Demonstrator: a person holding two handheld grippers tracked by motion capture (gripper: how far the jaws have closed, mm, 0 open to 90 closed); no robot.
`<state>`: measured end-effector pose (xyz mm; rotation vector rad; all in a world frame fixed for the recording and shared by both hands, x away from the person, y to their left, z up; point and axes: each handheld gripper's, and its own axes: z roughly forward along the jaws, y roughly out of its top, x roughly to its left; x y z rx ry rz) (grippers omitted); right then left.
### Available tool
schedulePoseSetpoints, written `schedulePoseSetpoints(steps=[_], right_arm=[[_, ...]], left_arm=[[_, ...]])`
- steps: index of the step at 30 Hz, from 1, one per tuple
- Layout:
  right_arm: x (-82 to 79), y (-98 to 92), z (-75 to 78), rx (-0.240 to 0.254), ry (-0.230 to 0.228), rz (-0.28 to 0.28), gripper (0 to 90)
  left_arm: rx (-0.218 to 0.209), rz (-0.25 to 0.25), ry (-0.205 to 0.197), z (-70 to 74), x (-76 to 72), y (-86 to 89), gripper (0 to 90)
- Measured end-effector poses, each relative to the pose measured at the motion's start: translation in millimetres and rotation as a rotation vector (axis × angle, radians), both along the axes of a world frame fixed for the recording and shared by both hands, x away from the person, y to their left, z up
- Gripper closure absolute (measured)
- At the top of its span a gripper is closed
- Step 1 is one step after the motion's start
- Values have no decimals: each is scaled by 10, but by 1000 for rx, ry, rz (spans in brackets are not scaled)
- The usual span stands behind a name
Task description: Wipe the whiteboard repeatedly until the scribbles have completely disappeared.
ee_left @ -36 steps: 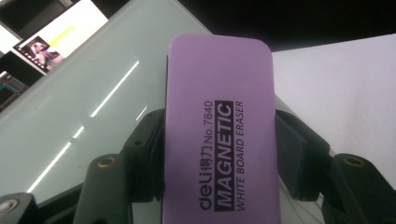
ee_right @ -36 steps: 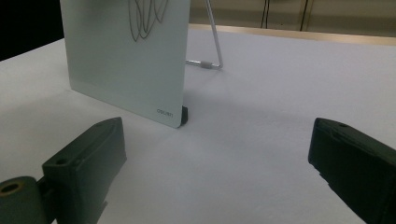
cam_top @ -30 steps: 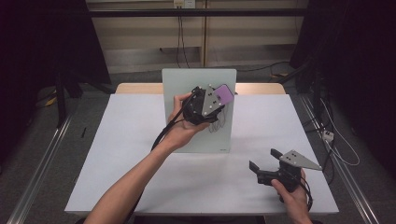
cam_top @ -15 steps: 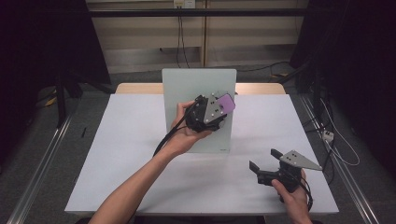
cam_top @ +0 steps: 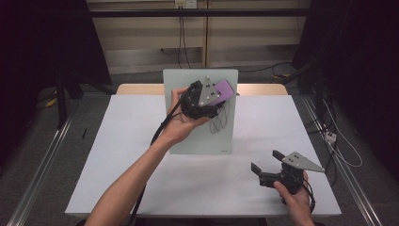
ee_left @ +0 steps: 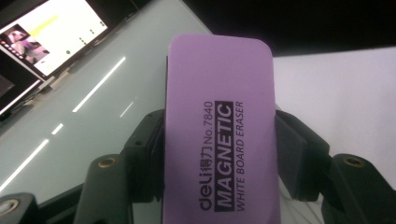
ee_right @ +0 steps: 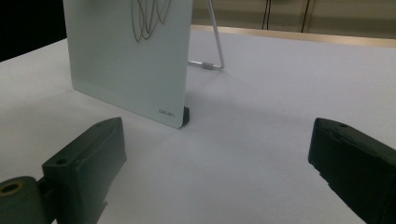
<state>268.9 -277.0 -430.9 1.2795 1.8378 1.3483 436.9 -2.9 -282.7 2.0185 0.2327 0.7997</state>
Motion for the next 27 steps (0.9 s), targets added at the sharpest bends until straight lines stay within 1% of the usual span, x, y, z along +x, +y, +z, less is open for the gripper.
schedulePoseSetpoints(steps=[2, 5, 9, 13, 14, 18, 20, 21, 23, 24, 25, 27], right_arm=[[2, 0, 0, -1, 1, -1, 38], [5, 3, -2, -1, 1, -2, 38], [7, 8, -1, -2, 1, 0, 38], [-1, 1, 0, 0, 0, 0, 38], [0, -1, -2, 1, 1, 0, 38], [-2, 7, 0, 0, 1, 4, 39], [-5, 9, 0, -1, 1, 6, 38], [-3, 8, 0, 1, 0, 4, 38], [1, 4, -2, -1, 0, 3, 38], [2, 4, -2, -1, 1, 2, 38], [4, 5, -3, 0, 2, 2, 39], [5, 9, -3, -3, 3, 4, 40]], left_arm=[[-4, -2, 7, 42, 25, 2, 408], [17, 5, -15, 26, 5, -41, 408], [52, -9, -20, -28, -29, -120, 408], [71, -27, -12, -132, -70, -183, 408], [68, -30, -8, -167, -80, -191, 407], [93, -46, 12, -303, -142, -217, 407], [94, -55, 25, -385, -175, -225, 408], [106, -59, 27, -417, -188, -224, 408], [111, -67, 40, -479, -214, -228, 408], [123, -69, 26, -494, -222, -232, 408], [131, -72, 22, -498, -228, -239, 408], [141, -79, 42, -463, -205, -235, 408]])
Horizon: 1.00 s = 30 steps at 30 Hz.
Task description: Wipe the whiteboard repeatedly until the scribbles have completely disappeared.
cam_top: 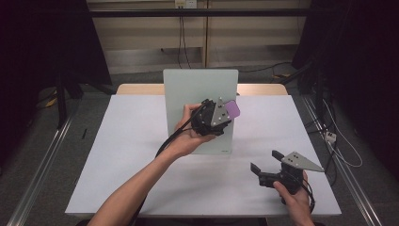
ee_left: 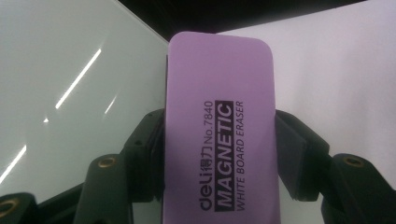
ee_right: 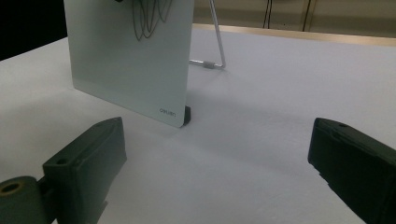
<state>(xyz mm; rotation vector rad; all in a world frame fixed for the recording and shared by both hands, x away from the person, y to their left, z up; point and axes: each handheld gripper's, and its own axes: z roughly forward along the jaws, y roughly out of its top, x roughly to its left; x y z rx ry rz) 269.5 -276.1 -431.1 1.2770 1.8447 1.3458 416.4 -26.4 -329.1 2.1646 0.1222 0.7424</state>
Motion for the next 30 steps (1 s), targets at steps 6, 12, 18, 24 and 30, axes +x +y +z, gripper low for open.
schedulePoseSetpoints(steps=[6, 12, 18, 24, 30], right_arm=[[-7, -8, 3, 5, -1, -2, 40], [-6, -9, 1, 2, -2, -1, 39], [-11, -10, 3, 2, -3, -2, 39], [-13, -7, 3, 0, -3, -1, 39], [-9, -5, 2, 1, -1, -2, 39]], left_arm=[[-30, 16, -16, 181, 80, 59, 408], [-70, 35, -14, 339, 156, 136, 408], [-192, 55, 20, 455, 258, 272, 408], [-158, 58, -13, 377, 196, 227, 408], [-131, 37, -14, 216, 129, 191, 408]])
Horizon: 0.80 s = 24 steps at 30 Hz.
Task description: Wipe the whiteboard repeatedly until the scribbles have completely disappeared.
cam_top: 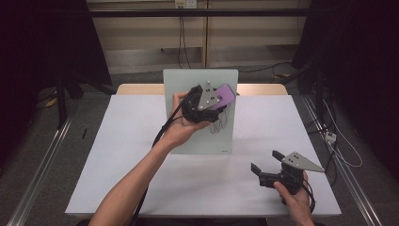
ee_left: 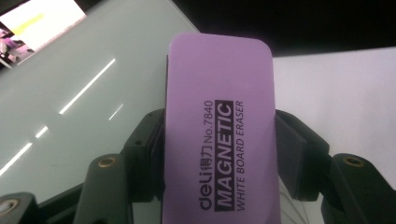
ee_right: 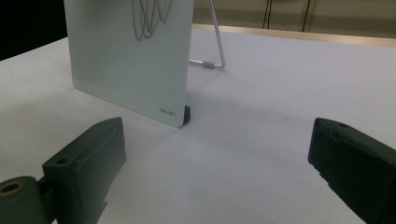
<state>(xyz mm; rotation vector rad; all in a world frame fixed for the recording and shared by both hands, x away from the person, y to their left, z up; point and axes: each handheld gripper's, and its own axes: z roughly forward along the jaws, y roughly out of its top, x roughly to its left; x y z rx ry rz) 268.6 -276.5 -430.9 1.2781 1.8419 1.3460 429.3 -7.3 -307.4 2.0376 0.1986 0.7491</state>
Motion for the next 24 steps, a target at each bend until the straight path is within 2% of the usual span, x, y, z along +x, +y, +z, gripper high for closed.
schedulePoseSetpoints(steps=[14, 17, 20, 24], right_arm=[[-3, -4, 0, 0, 0, -1, 39], [-2, -3, 0, 1, 1, -2, 39], [0, -4, -1, 1, 0, 0, 39], [-1, -8, 0, 2, -1, 1, 39]], left_arm=[[99, -73, 33, -417, -182, -184, 408], [103, -77, 53, -398, -169, -182, 408], [103, -71, 45, -326, -138, -166, 408], [82, -49, 35, -178, -77, -117, 408]])
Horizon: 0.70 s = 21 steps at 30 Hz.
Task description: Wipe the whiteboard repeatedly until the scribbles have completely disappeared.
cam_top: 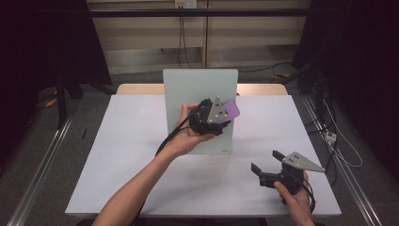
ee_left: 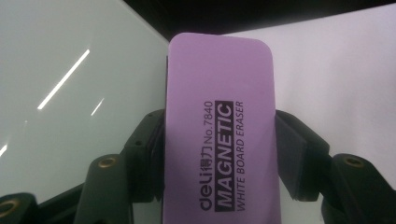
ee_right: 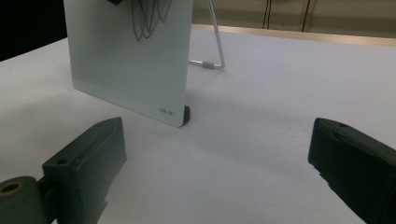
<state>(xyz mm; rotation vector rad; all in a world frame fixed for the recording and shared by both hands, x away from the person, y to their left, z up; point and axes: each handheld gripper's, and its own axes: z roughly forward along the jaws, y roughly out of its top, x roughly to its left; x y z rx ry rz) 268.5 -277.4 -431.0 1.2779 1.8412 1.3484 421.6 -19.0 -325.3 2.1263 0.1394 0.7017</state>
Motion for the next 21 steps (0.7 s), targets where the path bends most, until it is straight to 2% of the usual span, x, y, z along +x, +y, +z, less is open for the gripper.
schedulePoseSetpoints(steps=[5, 8, 13, 14, 16, 21], right_arm=[[3, 1, -1, -1, 1, -1, 39], [4, 5, 0, -2, 0, -1, 39], [0, -1, 0, 0, 0, -1, 39], [-1, -1, 0, -1, 0, -1, 39], [-3, 1, 1, -2, -1, -1, 39], [0, 3, 1, -3, 0, -3, 39]], left_arm=[[-33, 29, -20, 203, 82, 71, 408], [-30, 34, -31, 259, 104, 74, 408], [9, 26, -52, 182, 59, 63, 407], [3, 20, -43, 149, 48, 61, 407], [21, 8, -41, 79, 24, 64, 408], [63, -14, -6, -129, -66, 41, 408]])
